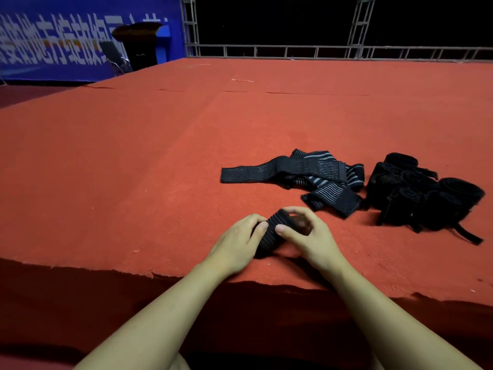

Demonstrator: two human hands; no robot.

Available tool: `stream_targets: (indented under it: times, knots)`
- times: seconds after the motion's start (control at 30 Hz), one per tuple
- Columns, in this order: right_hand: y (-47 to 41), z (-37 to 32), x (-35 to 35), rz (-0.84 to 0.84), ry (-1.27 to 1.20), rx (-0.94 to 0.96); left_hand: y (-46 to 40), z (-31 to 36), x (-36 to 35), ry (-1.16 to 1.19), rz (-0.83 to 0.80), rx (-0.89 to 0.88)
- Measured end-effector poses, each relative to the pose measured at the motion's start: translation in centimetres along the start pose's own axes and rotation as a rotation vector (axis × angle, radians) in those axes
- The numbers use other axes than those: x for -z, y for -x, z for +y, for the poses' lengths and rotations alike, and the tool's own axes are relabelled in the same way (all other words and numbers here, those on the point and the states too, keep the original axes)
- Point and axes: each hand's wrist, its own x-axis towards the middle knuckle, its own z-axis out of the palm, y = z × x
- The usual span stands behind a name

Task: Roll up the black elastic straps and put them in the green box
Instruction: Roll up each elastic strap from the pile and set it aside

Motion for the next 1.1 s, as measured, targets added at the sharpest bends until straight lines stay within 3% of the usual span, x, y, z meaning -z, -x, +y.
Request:
stream_targets:
  times: [0.23, 0.4, 0.57, 0.87, 0.93, 1.1]
  knots:
    - [0.9, -1.4, 1.5, 0.163, -0.262, -0.089, -2.3, 3.5, -2.6, 0.06, 0.043, 0.137]
    - [1.9, -2.1, 6.0, 0.337, 0.073, 0.024, -4.0, 4.6, -4.2, -0.13, 0.072, 0.188]
    - [2.8, -2.4, 10.6, 0.542, 0.257, 0.011, -3.5, 3.7, -5.3, -0.391, 0.099, 0.223]
    - [3.9, -1.1, 17.1, 0.841, 0.471, -0.064, -3.3, 3.8, -5.8, -0.482, 0.109, 0.207]
    - [3.4, -0.9, 18.4, 0.867, 0.492, -0.116, -3.3, 3.8, -5.8, -0.477, 0.108, 0.21]
    - [2.5, -0.4, 20.0, 0.744, 0.572, -0.284, -3.3, 3.9, -5.8, -0.486, 0.11, 0.208]
